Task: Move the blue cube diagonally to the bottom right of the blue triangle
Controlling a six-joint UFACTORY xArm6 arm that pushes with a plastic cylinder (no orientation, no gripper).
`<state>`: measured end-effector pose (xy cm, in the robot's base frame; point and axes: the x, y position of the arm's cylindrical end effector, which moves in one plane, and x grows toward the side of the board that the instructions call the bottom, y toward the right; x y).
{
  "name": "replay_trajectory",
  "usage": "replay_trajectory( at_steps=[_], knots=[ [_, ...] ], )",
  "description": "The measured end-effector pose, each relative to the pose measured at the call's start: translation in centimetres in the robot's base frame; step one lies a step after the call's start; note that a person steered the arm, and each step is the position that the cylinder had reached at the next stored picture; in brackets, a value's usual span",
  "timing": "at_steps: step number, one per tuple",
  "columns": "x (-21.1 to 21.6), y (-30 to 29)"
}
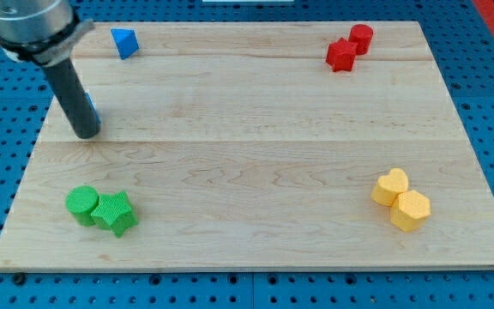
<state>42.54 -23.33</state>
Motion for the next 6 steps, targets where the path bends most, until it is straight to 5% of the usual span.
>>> replay_trajectory(
  at_steps=[1,3,6],
  knots=[
    [0.8,-2.3],
    [-7.4,0.9],
    [-9.3,3.7]
  ],
)
